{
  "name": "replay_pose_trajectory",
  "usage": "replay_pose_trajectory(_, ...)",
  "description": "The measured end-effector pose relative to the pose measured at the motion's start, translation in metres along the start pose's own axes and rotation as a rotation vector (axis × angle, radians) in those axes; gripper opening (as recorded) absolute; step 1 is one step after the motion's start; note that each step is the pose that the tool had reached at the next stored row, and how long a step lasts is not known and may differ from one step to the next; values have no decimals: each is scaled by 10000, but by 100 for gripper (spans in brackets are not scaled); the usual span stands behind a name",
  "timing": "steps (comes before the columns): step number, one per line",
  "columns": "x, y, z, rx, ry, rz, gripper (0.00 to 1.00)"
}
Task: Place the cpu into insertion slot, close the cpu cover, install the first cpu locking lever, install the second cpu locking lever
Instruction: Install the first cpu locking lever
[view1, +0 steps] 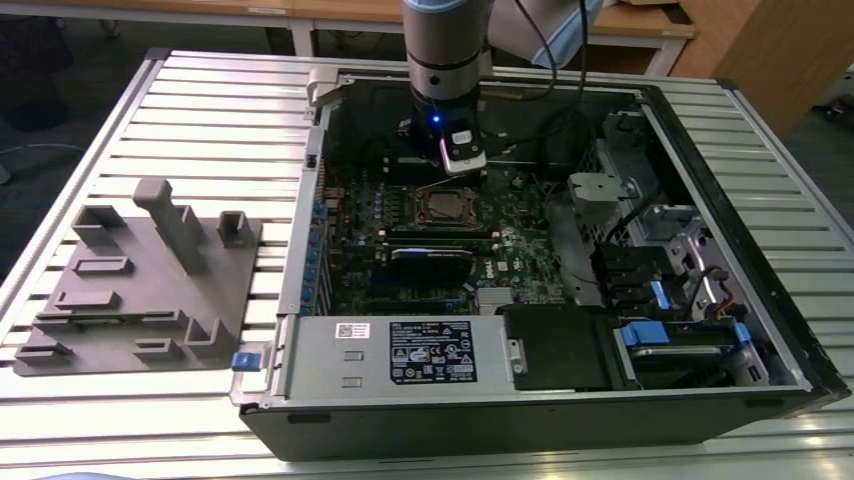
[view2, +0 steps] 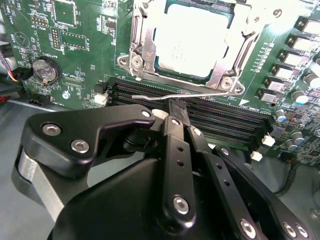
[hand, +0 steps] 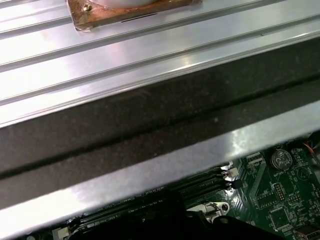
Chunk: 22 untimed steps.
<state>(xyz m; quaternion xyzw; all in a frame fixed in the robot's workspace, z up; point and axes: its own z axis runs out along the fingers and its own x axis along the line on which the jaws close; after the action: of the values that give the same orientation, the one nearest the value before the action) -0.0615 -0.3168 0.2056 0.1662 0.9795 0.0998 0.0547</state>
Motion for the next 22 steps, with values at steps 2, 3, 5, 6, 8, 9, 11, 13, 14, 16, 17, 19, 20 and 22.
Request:
replay_pose_trajectory(2,0,0,0,0,-1,1,11)
replay_pose_trajectory(3,0,0,-1,2,0,1,11)
replay_pose_trajectory(5,-1,3,-15,3,1,2,11)
replay_pose_trajectory(6,-2,6,-26,1,0,2,11)
replay_pose_trajectory(8,-4,13,-56,0,0,2,11)
replay_pose_trajectory(9,-5,15,-69,0,-1,2,11)
replay_pose_trajectory(11,-6,18,-80,-1,-1,1,11)
replay_pose_trajectory(13,-6,18,-80,-3,-2,1,11)
replay_pose_trajectory(14,-6,18,-81,-2,-1,1,11)
replay_pose_trajectory(16,-1,16,-81,-6,1,3,11)
replay_pose_trajectory(17,5,14,-80,-16,6,4,11)
replay_pose_trajectory(19,20,9,-79,-35,12,7,11)
replay_pose_trajectory(20,28,6,-79,-39,12,7,11)
replay_pose_trajectory(22,32,5,-79,-38,14,6,11)
